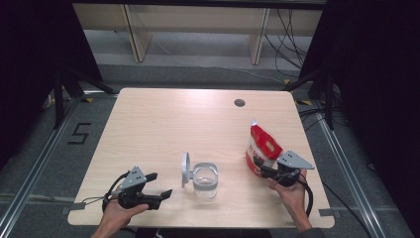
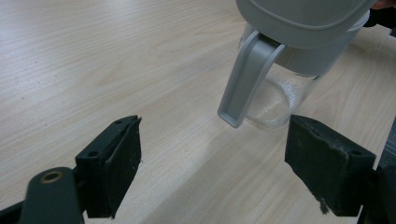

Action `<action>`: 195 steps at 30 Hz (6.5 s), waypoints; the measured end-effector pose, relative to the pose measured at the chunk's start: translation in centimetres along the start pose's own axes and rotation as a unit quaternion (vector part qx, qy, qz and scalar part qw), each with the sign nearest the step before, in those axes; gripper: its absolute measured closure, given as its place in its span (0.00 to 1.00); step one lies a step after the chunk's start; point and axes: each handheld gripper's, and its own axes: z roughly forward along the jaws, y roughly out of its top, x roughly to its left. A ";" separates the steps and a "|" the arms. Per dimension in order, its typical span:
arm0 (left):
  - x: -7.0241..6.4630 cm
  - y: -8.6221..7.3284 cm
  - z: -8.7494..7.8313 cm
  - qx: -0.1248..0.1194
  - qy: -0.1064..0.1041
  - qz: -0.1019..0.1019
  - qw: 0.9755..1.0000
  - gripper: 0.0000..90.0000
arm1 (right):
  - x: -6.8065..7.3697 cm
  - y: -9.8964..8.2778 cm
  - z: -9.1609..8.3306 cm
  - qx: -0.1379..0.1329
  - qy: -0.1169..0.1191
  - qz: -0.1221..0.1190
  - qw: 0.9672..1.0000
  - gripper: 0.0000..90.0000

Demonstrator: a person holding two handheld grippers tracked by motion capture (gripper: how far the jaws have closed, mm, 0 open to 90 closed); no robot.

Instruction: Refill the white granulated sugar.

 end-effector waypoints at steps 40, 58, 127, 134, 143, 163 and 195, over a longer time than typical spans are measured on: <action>-0.2 -0.1 0.3 0.007 -0.005 0.003 1.000 0.20 | 0.2 -2.3 2.6 -0.058 -0.031 0.051 0.997 0.49; 0.1 -0.3 0.3 0.017 0.004 -0.003 1.000 0.20 | 2.2 1.3 -0.6 -0.032 -0.065 -0.103 0.992 0.53; 0.2 -0.4 0.5 0.016 0.012 0.007 1.000 0.20 | 12.1 3.3 -4.3 0.099 -0.145 -0.731 0.659 0.55; 0.2 -0.5 0.6 0.019 0.011 0.001 1.000 0.20 | 12.0 3.5 -4.3 0.103 -0.154 -0.741 0.646 0.56; 0.2 -0.6 0.7 0.018 0.012 -0.001 1.000 0.20 | 12.1 4.0 -4.4 0.110 -0.152 -0.756 0.627 0.56; 0.3 -0.5 0.6 0.018 0.011 0.008 1.000 0.20 | 12.3 4.0 -4.5 0.091 -0.148 -0.750 0.638 0.57; 0.3 -0.5 0.6 0.022 0.014 0.007 1.000 0.20 | 12.0 4.5 -5.0 0.115 -0.168 -0.765 0.611 0.57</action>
